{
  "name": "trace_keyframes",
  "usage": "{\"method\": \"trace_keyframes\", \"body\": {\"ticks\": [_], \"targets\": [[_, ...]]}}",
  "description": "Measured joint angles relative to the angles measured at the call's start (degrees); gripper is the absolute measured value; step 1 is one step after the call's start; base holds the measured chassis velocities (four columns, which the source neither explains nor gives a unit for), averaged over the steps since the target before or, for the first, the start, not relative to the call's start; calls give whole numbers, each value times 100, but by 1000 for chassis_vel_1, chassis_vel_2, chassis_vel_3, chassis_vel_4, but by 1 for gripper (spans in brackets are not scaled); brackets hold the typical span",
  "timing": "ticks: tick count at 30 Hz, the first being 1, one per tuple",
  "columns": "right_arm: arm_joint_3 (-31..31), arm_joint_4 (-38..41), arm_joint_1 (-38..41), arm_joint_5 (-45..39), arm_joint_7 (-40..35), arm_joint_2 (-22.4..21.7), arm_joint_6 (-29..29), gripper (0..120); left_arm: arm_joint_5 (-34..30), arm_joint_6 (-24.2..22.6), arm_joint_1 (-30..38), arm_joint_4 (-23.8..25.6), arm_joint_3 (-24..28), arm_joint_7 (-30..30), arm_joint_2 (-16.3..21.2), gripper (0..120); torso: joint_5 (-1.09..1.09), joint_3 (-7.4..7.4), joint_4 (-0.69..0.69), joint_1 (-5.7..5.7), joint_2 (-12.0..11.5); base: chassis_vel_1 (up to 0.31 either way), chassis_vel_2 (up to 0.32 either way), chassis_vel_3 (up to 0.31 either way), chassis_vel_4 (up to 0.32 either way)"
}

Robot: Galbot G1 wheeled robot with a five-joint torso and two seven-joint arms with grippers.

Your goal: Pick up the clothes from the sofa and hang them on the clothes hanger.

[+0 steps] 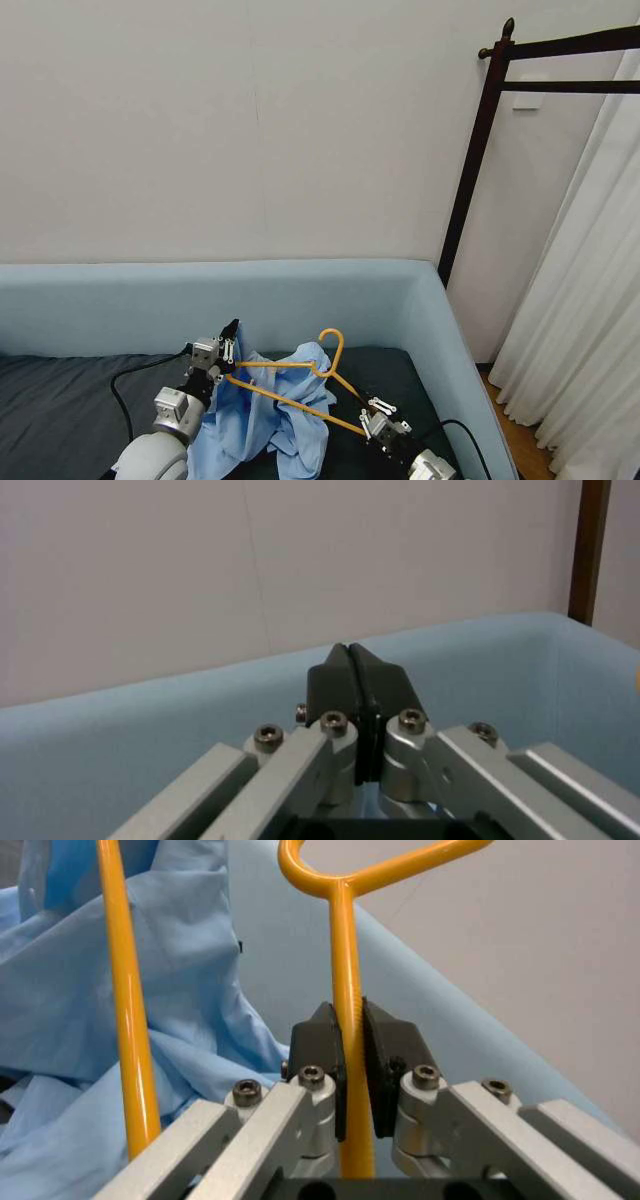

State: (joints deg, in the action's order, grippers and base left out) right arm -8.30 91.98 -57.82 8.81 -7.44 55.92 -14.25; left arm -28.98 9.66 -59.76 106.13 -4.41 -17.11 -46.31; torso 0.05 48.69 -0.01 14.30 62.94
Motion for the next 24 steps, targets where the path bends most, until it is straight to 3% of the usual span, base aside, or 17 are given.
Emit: {"method": "trace_keyframes", "body": {"ticks": [13,24], "targets": [[-7,-727,366,106,62,-225,-302,5,32,14,101,-125,2,11,-56,0,1,0,-2,0,0,0,0,0,0],[-71,-1007,708,239,-70,-57,-292,5,48,9,55,-14,72,36,-71,0,1,0,0,0,-1,0,0,0,0]]}}
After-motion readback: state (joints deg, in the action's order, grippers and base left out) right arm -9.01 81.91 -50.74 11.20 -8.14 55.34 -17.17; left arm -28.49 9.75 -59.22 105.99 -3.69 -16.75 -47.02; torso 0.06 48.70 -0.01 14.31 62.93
